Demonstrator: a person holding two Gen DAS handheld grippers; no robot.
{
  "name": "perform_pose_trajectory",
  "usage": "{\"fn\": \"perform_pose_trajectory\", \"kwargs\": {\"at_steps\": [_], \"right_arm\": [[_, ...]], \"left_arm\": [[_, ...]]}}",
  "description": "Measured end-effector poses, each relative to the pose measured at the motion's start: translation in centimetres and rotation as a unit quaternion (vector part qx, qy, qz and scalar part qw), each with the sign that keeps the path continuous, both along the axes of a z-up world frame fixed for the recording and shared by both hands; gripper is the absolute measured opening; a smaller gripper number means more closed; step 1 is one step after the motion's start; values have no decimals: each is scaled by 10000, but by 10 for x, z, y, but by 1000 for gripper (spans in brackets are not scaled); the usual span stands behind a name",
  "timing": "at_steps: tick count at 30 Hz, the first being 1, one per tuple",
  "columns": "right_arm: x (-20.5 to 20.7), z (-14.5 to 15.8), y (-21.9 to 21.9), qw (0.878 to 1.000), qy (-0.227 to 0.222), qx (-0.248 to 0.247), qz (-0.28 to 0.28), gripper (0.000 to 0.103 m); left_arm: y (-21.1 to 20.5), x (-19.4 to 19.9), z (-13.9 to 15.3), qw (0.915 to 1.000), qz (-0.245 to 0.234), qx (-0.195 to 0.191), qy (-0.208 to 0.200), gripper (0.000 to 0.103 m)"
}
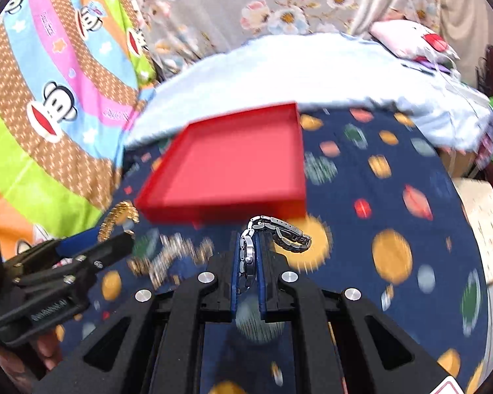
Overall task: Organize jewelry
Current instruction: 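Carry the gold bangle into the red tray with the left gripper while the right carries the watch, then open the left gripper to drop the bangle while the right releases the watch in the tray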
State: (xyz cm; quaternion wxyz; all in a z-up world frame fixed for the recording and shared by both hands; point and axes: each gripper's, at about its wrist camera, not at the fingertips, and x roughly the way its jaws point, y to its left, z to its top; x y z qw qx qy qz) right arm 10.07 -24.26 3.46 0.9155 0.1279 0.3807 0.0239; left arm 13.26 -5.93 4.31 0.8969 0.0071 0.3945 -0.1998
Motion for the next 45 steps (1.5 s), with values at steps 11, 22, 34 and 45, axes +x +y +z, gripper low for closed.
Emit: {"fn": "perform_pose_trajectory", "kwargs": {"at_steps": [11, 22, 34, 45], "right_arm": [[164, 14, -2, 9995, -17, -143, 271, 8], [272, -41, -7, 9959, 789, -338, 284, 9], [190, 11, -13, 9968, -42, -804, -26, 38], [17, -19, 2, 9979, 299, -552, -170, 42]], "left_arm": [[-31, 157, 5, 9994, 7, 202, -267, 54], [-58, 258, -52, 9981, -123, 456, 383, 54], [-13, 220, -12, 9974, 599, 355, -164, 84], [66, 75, -18, 9943, 982, 398, -74, 88]]}}
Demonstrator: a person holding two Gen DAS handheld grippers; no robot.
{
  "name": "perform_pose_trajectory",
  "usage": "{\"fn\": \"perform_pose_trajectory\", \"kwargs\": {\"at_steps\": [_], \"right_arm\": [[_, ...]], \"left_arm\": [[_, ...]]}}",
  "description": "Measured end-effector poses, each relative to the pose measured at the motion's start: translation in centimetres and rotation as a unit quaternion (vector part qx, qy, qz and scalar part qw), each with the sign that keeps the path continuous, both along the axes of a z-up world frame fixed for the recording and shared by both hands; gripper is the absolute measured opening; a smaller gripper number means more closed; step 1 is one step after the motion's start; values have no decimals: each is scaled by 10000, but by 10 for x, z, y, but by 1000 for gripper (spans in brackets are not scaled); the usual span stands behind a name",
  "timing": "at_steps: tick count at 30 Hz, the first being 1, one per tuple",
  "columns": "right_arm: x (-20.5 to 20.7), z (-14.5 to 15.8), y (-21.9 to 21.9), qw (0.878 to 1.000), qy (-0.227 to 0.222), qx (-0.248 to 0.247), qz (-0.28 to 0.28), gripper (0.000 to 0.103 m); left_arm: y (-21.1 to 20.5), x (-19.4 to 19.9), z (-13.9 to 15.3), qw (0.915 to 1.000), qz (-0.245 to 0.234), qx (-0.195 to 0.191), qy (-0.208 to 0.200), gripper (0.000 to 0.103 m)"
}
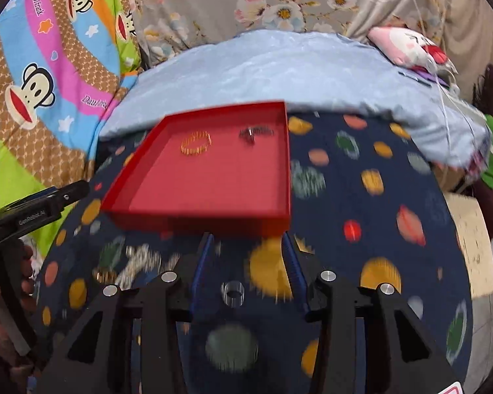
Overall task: Organize jewelry
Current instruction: 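Open the left gripper to drop the bangle while the right releases the watch in the tray, then grasp the white pearl necklace with the left gripper while the right moves toward the gold watch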
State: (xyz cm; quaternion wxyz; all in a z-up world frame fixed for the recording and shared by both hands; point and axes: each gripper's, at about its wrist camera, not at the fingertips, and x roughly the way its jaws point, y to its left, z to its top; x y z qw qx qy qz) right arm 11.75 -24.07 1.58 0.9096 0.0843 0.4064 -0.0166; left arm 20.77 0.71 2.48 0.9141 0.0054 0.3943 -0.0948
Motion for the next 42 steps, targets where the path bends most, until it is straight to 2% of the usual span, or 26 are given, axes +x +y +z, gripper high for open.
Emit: {"fn": "perform_pose_trajectory", "kwargs": {"at_steps": [2, 5, 9, 16, 18, 20, 24, 27, 29, 30, 32, 36, 42], "right_arm": [[-24, -9, 4, 9998, 105, 134, -44, 42], [-51, -19, 14, 9998, 185, 13, -102, 42], [-72, -34, 32, 9993, 295, -225, -93, 42], [-77, -42, 35, 9992, 393, -40, -99, 42], [-76, -43, 33, 9991, 398, 9, -130, 42], [-74, -43, 30, 9990, 406, 37, -172, 42], [-71, -45, 23, 9987, 426, 129, -250, 42], [-69, -47, 21, 9985, 441, 152, -276, 42], [-66, -48, 20, 9984, 460, 167, -277, 42], [-65, -49, 20, 9984, 467, 172, -282, 42], [-63, -49, 19, 9983, 472, 197, -283, 42], [-64, -47, 20, 9984, 437, 212, -279, 42], [-66, -44, 25, 9987, 428, 167, -225, 42]], "left_arm": [[6, -22, -7, 10000, 19, 46, 81, 88], [10, -51, -19, 9997, 13, 182, 177, 88], [7, -78, -39, 9988, -76, 30, 480, 88], [-28, -73, -47, 9989, -240, 175, 373, 84], [-39, -64, -50, 9986, -301, 186, 399, 79], [-50, -54, -59, 9976, -393, 216, 526, 69], [-61, -43, -71, 9963, -499, 242, 656, 61], [-65, -41, -77, 9953, -573, 280, 724, 48], [-66, -41, -80, 9943, -662, 220, 810, 34], [-66, -42, -79, 9946, -649, 244, 776, 31], [-66, -43, -79, 9942, -702, 211, 789, 16], [-60, -44, -75, 9931, -786, -52, 871, 13], [-37, -63, -46, 9950, -747, -305, 580, 13]]}}
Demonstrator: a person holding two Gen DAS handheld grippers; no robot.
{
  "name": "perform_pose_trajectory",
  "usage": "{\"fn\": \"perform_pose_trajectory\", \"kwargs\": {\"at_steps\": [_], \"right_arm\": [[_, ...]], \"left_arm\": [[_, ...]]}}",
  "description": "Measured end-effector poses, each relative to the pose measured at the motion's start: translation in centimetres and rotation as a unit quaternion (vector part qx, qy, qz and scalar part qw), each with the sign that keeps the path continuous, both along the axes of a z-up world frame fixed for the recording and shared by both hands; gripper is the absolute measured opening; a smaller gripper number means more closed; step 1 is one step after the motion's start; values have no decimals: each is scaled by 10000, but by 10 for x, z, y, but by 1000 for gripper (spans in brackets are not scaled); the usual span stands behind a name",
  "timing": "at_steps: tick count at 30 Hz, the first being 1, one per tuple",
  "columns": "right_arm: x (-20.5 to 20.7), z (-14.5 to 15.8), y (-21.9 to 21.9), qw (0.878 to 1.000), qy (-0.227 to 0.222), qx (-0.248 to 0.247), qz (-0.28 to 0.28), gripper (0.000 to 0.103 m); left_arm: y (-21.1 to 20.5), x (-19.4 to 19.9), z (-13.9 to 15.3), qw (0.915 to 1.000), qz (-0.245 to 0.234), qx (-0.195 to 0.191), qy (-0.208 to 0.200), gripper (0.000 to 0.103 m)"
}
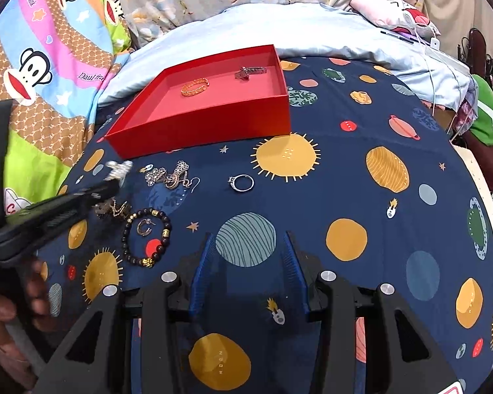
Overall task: Organize jewelry
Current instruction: 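Grasp the white pearl necklace with the left gripper while the right moves toward the gold watch, then close the right gripper on the gold watch while the left holds the pearl necklace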
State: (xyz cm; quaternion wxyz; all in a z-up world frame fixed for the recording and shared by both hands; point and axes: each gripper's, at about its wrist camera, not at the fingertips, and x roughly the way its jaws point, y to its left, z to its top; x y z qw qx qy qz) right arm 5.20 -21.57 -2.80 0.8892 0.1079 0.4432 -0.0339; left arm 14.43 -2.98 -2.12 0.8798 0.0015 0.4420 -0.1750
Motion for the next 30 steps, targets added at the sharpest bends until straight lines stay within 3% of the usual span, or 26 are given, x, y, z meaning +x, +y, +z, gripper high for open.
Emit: {"fn": "perform_pose_trajectory", "kwargs": {"at_steps": [5, 11, 21, 30], "right_arm": [[1, -1, 7, 10000, 29, 9, 63, 42], [4, -4, 28, 9996, 64, 2, 282, 42], [14, -1, 42, 9994, 48, 50, 350, 42], [38, -1, 93, 9946, 51, 161, 1020, 42]], "left_arm": [[33, -15, 19, 9996, 230, -128, -87, 13], [64, -26, 18, 9985, 525, -146, -16, 13], [76, -30, 4, 9981, 564, -183, 171, 13], [89, -27, -3, 9969, 719, -220, 246, 13]]}}
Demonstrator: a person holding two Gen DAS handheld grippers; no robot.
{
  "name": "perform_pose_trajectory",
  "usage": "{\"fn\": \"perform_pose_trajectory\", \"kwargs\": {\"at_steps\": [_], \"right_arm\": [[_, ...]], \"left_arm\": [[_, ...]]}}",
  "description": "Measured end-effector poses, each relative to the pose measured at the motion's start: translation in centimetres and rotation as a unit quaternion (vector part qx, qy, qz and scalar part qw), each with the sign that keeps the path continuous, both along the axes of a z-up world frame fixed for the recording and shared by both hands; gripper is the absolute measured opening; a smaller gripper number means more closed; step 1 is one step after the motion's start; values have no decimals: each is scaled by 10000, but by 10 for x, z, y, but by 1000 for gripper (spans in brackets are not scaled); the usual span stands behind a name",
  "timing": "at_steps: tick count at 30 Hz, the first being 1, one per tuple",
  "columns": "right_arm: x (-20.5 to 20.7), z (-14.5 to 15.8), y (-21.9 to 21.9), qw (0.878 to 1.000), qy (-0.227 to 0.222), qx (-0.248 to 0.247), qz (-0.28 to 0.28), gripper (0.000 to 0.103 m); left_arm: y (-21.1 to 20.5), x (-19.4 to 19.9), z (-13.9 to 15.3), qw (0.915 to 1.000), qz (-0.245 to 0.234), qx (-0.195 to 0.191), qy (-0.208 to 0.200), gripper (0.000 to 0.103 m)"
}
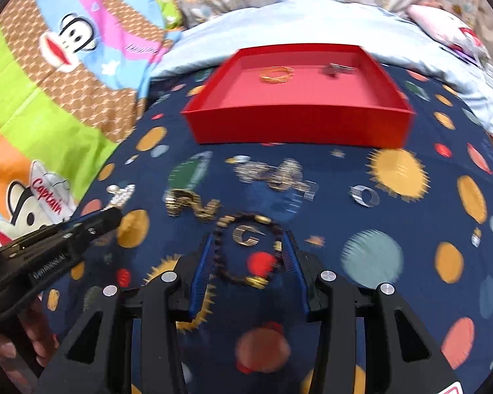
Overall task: Organize jewelry
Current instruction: 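Close the right gripper on the gold watch while the left holds the pearl necklace, then carry the pearl necklace into the tray with the left while the right drops the gold watch there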
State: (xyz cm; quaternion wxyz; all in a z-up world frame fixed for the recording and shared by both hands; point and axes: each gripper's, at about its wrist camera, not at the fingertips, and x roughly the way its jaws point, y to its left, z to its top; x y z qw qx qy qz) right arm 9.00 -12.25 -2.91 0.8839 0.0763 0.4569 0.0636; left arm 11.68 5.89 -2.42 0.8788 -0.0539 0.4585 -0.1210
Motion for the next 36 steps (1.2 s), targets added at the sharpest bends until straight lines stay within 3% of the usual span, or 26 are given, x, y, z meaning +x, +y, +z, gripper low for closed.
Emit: {"fn": "perform_pose_trajectory", "kwargs": {"at_steps": [9, 16, 20, 24, 25, 28, 33, 36], "right_arm": [[35, -6, 52, 9987, 1, -75, 497, 42], [57, -18, 67, 9976, 162, -118, 670, 42], [58, -27, 67, 9968, 311, -114, 733, 14], [53, -27, 68, 9963, 305, -146, 786, 13], [51, -27, 67, 9964, 305, -129, 786, 13], [47, -25, 64, 9967, 278, -68, 766, 13], [41, -20, 59, 9971, 256, 52, 709, 13], [39, -17, 57, 9975, 224, 78, 665, 13]], "left_arm": [[40, 0, -4, 9993, 359, 78, 70, 13], [60, 0, -2, 9986, 518, 20, 51, 13], [56, 1, -3, 9990, 442, -2, 45, 13], [55, 3, -9, 9990, 410, -75, 144, 13], [55, 2, -10, 9991, 396, -86, 143, 15], [56, -1, -14, 9989, 441, 48, 172, 38], [57, 2, -30, 9979, 521, 153, 350, 39], [52, 3, -31, 9982, 496, 227, 260, 37]]}}
